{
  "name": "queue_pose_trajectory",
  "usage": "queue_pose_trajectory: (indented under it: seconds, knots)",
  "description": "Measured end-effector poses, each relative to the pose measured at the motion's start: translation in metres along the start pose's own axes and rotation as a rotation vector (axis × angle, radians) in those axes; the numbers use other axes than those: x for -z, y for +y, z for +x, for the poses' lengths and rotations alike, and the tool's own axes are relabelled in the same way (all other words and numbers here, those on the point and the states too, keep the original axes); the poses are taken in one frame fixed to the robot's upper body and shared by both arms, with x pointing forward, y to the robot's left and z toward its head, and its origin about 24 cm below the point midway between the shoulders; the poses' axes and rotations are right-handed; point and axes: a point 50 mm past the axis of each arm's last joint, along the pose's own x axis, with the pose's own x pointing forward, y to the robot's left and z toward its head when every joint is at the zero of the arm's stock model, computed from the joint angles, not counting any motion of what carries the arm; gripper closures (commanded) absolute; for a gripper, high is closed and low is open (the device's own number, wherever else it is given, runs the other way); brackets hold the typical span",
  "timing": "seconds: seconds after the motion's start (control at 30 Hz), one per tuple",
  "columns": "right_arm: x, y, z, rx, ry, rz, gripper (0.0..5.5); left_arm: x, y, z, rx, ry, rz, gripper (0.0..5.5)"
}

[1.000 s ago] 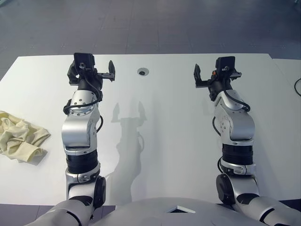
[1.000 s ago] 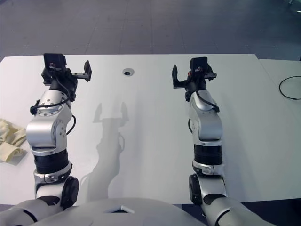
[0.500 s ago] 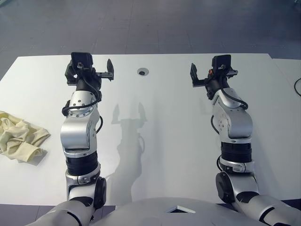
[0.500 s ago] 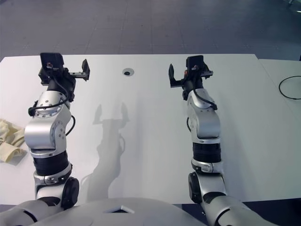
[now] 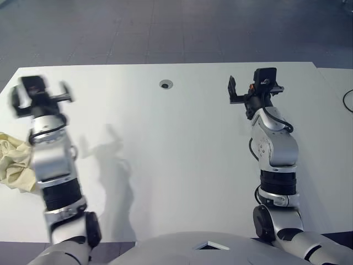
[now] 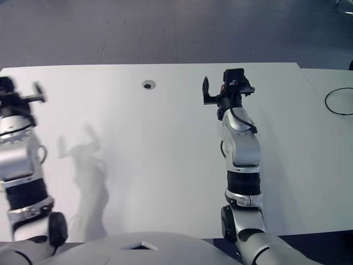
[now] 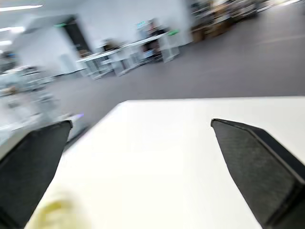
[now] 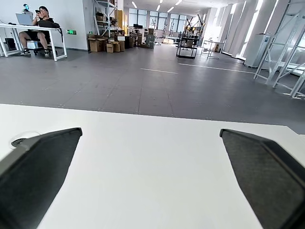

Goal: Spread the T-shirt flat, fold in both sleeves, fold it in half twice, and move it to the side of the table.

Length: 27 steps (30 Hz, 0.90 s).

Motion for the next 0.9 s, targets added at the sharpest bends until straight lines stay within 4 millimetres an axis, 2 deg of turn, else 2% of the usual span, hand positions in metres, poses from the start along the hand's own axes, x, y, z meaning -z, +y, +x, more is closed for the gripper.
queue_pose_trajectory:
  seconds: [0.1,0.2,0.3,0.47,0.53,0.6,0.7,0.9]
  knots:
    - [0.002,0.001,0.000,-0.011,0.006,-0.002,0.12,0.033,0.046,0.013,-0.182,0.077,0.094,0.10]
    - [0.003,0.000,-0.002,-0.003,0.009,-0.001,0.12,0.059,0.065,0.023,-0.217,0.143,0.146,0.10]
    - [0.008,-0.001,-0.004,0.005,0.025,-0.001,0.12,0.089,0.066,0.028,-0.154,0.222,0.157,0.10]
    - [0.007,-0.001,-0.005,0.003,0.023,-0.002,0.12,0.133,0.065,0.021,-0.111,0.387,-0.034,0.10]
    - [0.008,-0.002,-0.006,0.000,0.024,-0.003,0.12,0.143,0.065,0.017,-0.140,0.416,-0.110,0.10]
    - [0.008,-0.002,-0.006,0.000,0.028,-0.005,0.12,0.148,0.057,0.011,-0.140,0.431,-0.171,0.10]
    - [0.009,-0.002,-0.007,0.001,0.030,-0.007,0.12,0.143,0.037,0.000,-0.072,0.400,-0.217,0.10]
    - [0.009,-0.003,-0.007,0.005,0.029,-0.009,0.12,0.114,-0.029,-0.042,0.134,0.394,-0.446,0.10]
